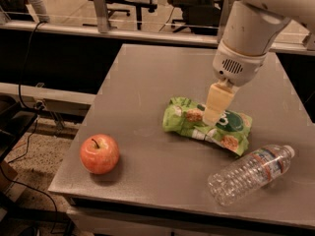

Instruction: Move green rice chip bag near water bottle

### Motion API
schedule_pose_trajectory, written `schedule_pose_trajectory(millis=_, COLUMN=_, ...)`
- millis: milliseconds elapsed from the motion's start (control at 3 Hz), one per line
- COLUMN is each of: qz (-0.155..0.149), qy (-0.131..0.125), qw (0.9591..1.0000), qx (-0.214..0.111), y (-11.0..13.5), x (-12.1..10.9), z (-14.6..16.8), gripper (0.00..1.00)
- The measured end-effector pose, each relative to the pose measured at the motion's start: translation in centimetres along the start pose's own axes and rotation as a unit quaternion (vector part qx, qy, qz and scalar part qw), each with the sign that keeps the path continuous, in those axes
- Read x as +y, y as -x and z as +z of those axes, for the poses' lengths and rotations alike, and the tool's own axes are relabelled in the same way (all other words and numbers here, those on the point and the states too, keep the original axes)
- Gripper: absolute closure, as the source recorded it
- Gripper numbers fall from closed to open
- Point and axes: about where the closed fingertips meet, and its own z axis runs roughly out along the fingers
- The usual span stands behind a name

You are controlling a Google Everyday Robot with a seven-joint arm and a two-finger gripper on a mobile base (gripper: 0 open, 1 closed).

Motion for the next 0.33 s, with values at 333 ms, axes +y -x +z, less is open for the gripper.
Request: schedule_pose_trajectory(millis=333, qz=0.000, qy=-0.004, qw=1.0000, qx=-0.005, y=0.23, x=-0.13, z=-0.01, gripper=0.00)
